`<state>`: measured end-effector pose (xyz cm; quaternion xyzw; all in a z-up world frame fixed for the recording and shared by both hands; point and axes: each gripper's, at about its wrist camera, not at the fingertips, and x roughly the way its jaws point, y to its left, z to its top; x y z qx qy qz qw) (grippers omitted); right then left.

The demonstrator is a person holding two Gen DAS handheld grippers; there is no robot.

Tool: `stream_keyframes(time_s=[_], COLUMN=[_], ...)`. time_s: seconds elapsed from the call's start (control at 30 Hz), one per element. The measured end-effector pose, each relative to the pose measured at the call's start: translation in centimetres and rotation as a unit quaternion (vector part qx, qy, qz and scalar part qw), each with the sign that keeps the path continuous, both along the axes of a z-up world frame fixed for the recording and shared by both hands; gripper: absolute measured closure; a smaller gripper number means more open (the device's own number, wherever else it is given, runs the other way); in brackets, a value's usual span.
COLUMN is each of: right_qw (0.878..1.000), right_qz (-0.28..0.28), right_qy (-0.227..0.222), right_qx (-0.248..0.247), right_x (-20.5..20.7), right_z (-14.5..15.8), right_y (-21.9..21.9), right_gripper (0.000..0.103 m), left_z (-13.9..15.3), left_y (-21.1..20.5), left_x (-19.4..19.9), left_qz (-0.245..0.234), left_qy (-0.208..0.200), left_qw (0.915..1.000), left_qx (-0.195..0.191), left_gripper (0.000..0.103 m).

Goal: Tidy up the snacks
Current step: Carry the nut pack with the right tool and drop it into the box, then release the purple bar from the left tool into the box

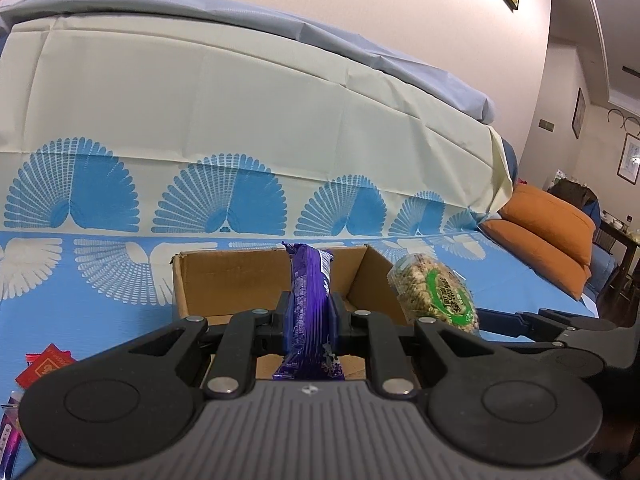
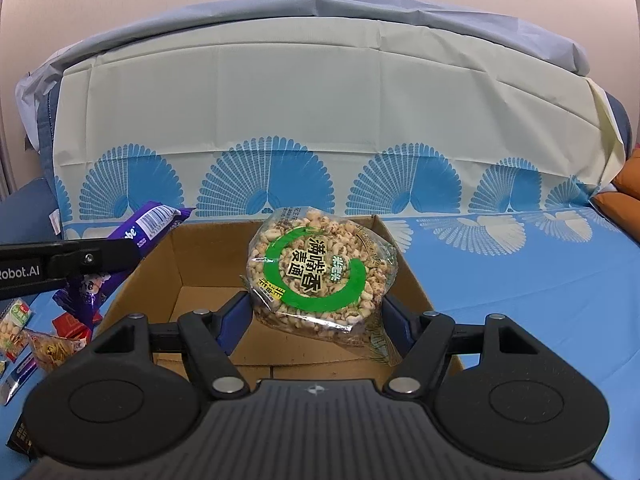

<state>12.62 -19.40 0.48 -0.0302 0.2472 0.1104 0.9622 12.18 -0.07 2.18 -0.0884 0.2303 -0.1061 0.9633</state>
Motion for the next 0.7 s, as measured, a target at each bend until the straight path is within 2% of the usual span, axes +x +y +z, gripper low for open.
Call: stream_keyframes(time_s=[0.1,0.17,0.23,0.33,0.7], right_qw=[1.0,1.0,1.0,1.0,1.0], right_qz=[0.0,-0.001,-0.004,-0.007,-0.005], right_qy=[0.001,0.004,0.002,0.0,-0.006], right_qx=[-0.001,-0.002,-0.004,-0.009,-0.011], right_x=[0.1,0.2,0.2,0.2,0.0], right_z=[0.0,0.0,0.0,0.0,-0.1], right_y=[0.0,0.1,0.1,0.2,1.0], right_gripper=[0.031,0.029,0.029,0.027,0.028], left_z=[0.0,-0.1,-0.1,-0.2,-0.1], left_y=[0.1,0.0,-0.1,-0.1,0.8], left_x=[0.1,0.1,-0.1,-0.1,-1.0], left_qz=[-0.013,-0.015,-0.016,-0.012,0.007], left_qy=[0.006,0.004,0.004,0.007,-0.004], left_qw=[0.9999,0.9999,0.9998,0.9999,1.0], left_qx=[-0.008,-0.007,-0.006,-0.002,0.0], left_gripper=[0.084,0.079,0.067,0.067,0.068])
